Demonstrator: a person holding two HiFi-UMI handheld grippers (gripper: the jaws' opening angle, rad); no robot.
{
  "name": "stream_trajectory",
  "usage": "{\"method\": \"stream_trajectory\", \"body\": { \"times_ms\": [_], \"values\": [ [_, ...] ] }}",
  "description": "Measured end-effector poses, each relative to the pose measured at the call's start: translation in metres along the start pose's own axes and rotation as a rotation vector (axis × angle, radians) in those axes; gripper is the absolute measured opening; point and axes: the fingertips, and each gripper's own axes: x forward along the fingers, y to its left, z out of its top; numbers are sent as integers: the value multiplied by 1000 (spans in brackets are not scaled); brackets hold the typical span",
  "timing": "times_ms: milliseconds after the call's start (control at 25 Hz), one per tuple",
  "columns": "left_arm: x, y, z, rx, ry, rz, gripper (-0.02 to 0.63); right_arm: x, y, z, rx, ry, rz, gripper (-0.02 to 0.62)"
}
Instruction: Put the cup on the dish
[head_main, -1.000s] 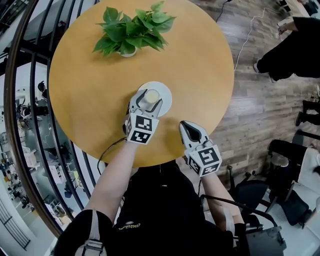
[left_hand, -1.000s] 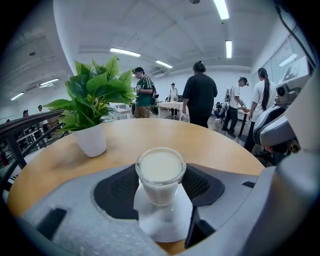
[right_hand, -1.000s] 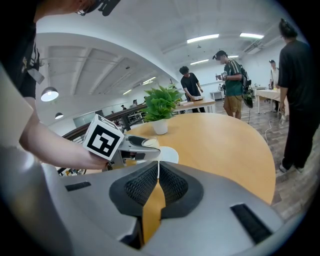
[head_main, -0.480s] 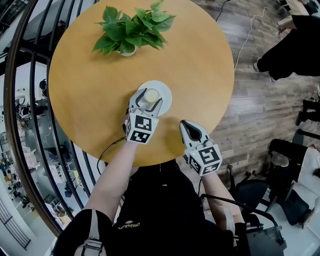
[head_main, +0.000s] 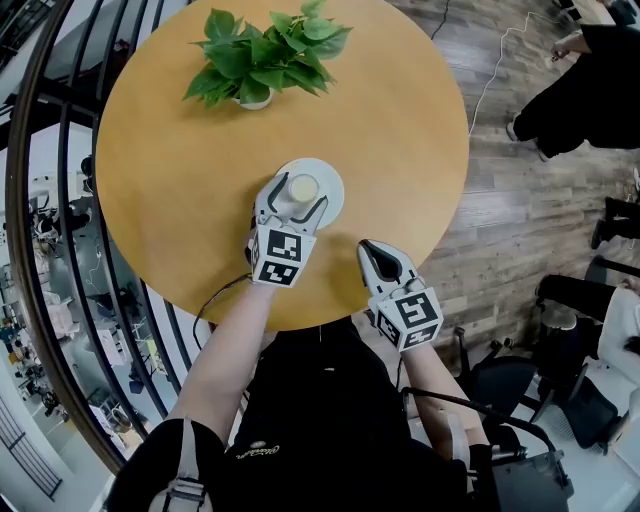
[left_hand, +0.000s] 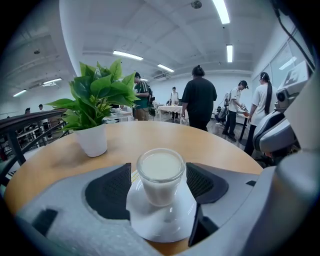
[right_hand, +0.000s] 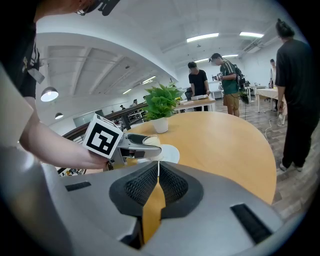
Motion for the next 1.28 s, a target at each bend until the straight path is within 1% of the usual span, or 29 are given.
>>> {"method": "stream_trajectory", "body": {
  "times_ms": [320, 560, 800, 1000, 1080, 1280],
  "values": [
    [-5, -1, 3, -3, 8, -6, 333, 1, 6, 3, -8, -7, 1, -3],
    [-11, -5, 7, -12, -9, -9, 333, -4, 11, 6, -15, -14, 3, -3],
    [-25, -5, 20, -7, -34, -3, 331, -9, 17, 16, -41, -37, 11, -3],
    [-48, -9, 44, 2, -80, 6, 325, -19, 23, 35, -69, -73, 15, -3],
    [-61, -12, 55, 8, -104, 9, 300, -23, 25, 45, -82, -92, 16, -3],
    [-94, -14, 82, 20, -163, 38, 204, -31, 32, 76, -121, -147, 21, -3]
  ]
}}
